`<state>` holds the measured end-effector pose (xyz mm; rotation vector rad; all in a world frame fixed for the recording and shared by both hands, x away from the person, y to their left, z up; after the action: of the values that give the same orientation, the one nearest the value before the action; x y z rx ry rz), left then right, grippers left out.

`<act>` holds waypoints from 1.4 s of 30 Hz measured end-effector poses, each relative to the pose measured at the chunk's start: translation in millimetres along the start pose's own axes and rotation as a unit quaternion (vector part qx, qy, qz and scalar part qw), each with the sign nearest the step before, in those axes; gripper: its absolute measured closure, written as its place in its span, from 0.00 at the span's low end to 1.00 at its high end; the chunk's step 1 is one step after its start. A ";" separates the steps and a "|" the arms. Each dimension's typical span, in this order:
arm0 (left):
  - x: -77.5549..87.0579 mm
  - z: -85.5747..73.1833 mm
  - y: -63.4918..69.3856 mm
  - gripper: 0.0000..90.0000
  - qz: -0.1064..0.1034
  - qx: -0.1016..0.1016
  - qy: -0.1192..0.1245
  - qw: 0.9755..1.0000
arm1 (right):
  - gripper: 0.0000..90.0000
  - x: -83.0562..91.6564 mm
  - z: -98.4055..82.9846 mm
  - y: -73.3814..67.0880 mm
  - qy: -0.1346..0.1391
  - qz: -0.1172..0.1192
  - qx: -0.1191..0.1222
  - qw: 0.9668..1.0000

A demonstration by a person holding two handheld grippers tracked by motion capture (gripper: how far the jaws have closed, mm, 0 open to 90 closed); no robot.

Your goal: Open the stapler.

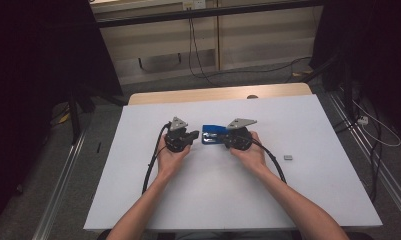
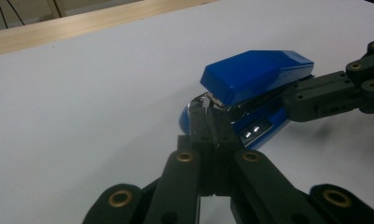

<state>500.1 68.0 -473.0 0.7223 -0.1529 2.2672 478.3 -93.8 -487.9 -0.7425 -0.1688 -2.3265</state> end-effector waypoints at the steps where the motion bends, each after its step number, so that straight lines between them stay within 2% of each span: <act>1: -1.2 -0.2 0.0 1.00 0.001 0.002 -0.001 1.000 | 1.00 -0.9 0.0 -0.1 -0.002 -0.001 0.002 1.000; 3: -3.3 0.1 -0.1 1.00 0.002 0.003 -0.003 1.000 | 1.00 -2.7 0.6 0.0 -0.006 -0.001 0.004 1.000; 6: -5.6 0.9 -0.7 1.00 0.008 -0.006 -0.008 1.000 | 1.00 -5.3 1.2 0.3 -0.011 -0.002 0.009 1.000; 11: -7.5 1.5 -0.7 1.00 0.005 0.000 -0.008 1.000 | 1.00 -8.4 0.9 0.2 -0.023 -0.007 0.011 1.000; 13: -9.2 1.4 -0.1 1.00 0.007 0.004 -0.006 1.000 | 1.00 -9.3 1.5 1.1 -0.023 -0.009 0.009 1.000; 19: -10.8 1.7 0.1 1.00 0.017 0.001 -0.018 1.000 | 1.00 -9.8 1.7 1.4 -0.023 -0.012 0.010 1.000; 27: -16.1 -0.2 1.5 1.00 0.011 0.001 -0.013 1.000 | 1.00 -9.8 1.5 1.2 -0.022 -0.012 0.010 1.000; 32: -17.5 0.8 4.5 1.00 0.014 -0.018 -0.015 1.000 | 1.00 -9.8 1.5 1.1 -0.022 -0.013 0.011 1.000; 35: -18.3 0.6 4.1 1.00 0.014 -0.014 -0.013 1.000 | 1.00 -9.8 1.5 1.0 -0.023 -0.013 0.012 1.000; 38: -17.6 1.4 4.3 1.00 0.012 -0.019 -0.008 1.000 | 1.00 -9.8 1.5 0.7 -0.023 -0.014 0.012 1.000; 41: -17.9 2.4 4.2 1.00 0.016 -0.032 -0.012 0.999 | 1.00 -9.9 1.5 0.6 -0.023 -0.015 0.013 1.000; 42: -18.7 2.6 4.5 1.00 0.017 -0.029 -0.011 0.999 | 1.00 -9.8 1.5 0.6 -0.023 -0.015 0.013 1.000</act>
<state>508.8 52.3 -480.4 0.7183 -0.2429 2.2785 485.4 -88.2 -492.2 -0.7851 -0.2315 -2.3319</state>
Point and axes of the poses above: each handheld gripper's, and its own axes: x roughly backward along the jaws, z roughly out of its top, y roughly to its right, the point moved 6 cm from there along -x, roughly forward along the jaws
